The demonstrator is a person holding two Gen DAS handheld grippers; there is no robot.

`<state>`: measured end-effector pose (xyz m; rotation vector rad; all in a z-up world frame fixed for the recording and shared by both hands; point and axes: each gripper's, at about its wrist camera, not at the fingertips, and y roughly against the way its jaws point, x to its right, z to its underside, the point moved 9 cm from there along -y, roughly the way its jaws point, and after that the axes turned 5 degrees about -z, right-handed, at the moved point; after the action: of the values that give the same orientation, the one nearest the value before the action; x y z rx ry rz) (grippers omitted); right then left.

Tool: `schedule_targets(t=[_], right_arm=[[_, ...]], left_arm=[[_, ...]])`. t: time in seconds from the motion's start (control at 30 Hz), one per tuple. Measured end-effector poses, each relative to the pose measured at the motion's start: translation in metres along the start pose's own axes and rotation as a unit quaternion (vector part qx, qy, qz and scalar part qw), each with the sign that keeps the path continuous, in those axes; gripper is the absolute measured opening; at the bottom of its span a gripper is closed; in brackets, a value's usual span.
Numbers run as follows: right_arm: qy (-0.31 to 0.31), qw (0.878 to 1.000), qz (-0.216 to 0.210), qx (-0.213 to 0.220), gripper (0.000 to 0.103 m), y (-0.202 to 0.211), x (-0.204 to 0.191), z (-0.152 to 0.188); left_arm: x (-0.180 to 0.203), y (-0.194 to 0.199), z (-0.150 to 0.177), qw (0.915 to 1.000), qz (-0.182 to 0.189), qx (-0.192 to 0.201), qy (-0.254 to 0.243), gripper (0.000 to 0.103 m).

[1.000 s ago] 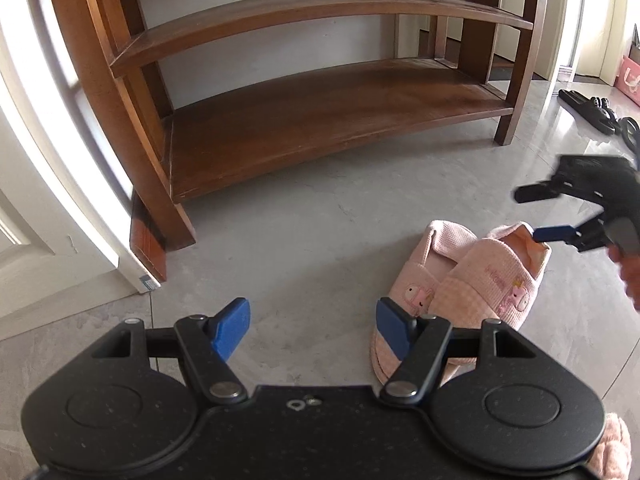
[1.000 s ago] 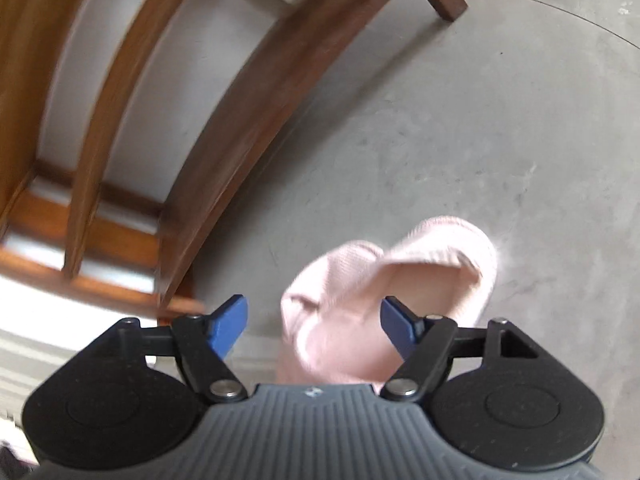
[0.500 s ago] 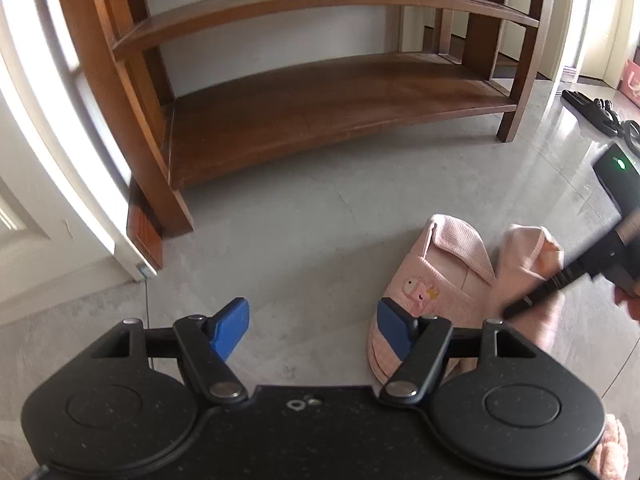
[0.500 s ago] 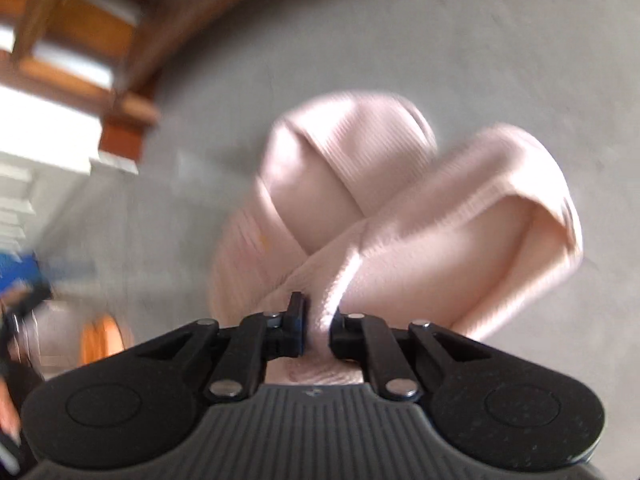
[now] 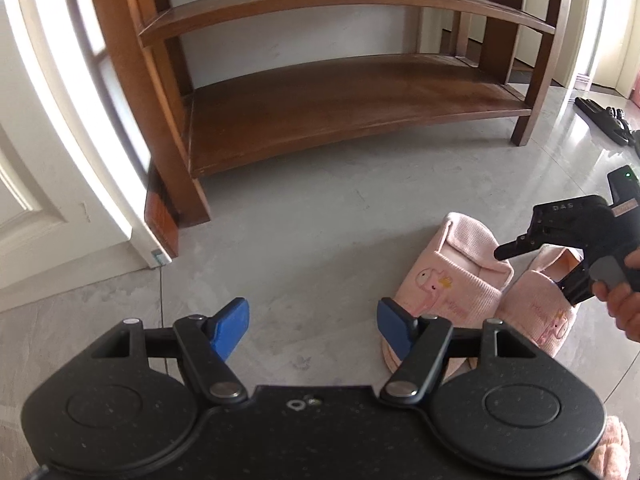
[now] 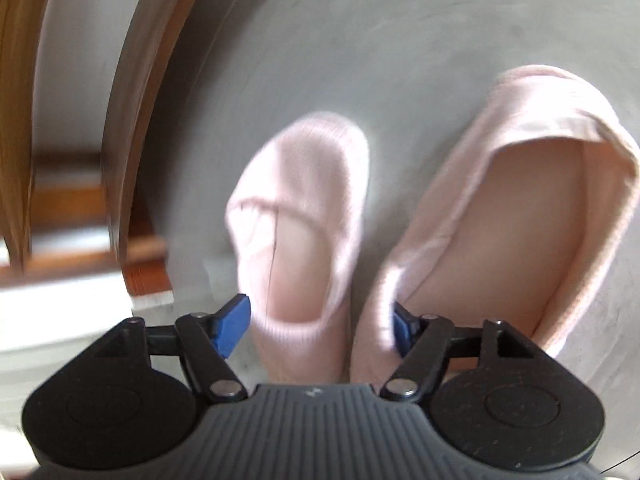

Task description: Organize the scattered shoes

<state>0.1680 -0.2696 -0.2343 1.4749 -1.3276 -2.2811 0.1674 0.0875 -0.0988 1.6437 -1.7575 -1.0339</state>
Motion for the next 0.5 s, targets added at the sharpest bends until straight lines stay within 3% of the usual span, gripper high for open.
schedule_targets(t=[0.07, 0.13, 0.2, 0.23, 0.27, 0.33, 0.37, 0.43, 0.5], right_arm=[[0.028, 1.0, 0.007, -0.011, 0.085, -0.011, -0.01, 0.002], [0.067, 0.997, 0.019, -0.026, 0.08, -0.02, -0.021, 0.007], [0.129, 0.99, 0.028, -0.059, 0.039, -0.034, -0.037, 0.025], [0.148, 0.986, 0.022, -0.076, 0.024, -0.039, -0.04, 0.032], [0.175, 0.978, 0.012, -0.109, 0.014, -0.047, -0.041, 0.046], [0.208, 0.97, 0.003, -0.128, 0.012, -0.05, -0.042, 0.06], [0.264, 0.955, 0.015, -0.134, 0.012, -0.051, -0.045, 0.072], [0.409, 0.904, 0.035, -0.123, 0.012, -0.048, -0.059, 0.096], [0.43, 0.894, 0.028, -0.121, 0.013, -0.047, -0.058, 0.103]], left_arm=[[0.0, 0.0, 0.0, 1.0, 0.002, 0.0, 0.002, 0.071], [0.001, 0.0, -0.001, 1.0, 0.004, 0.001, 0.002, 0.071], [0.002, 0.002, -0.001, 1.0, 0.007, 0.002, 0.003, 0.071], [0.002, 0.003, -0.001, 1.0, 0.009, 0.003, 0.002, 0.071], [0.001, 0.005, -0.001, 0.9999, 0.009, 0.006, 0.001, 0.071], [-0.001, 0.006, -0.001, 0.9999, 0.009, 0.007, 0.004, 0.071], [-0.004, 0.006, -0.001, 0.9999, 0.007, 0.007, 0.01, 0.071], [-0.01, 0.004, 0.0, 0.9998, 0.001, 0.004, 0.019, 0.071], [-0.015, 0.003, 0.0, 0.9995, 0.001, 0.0, 0.03, 0.071]])
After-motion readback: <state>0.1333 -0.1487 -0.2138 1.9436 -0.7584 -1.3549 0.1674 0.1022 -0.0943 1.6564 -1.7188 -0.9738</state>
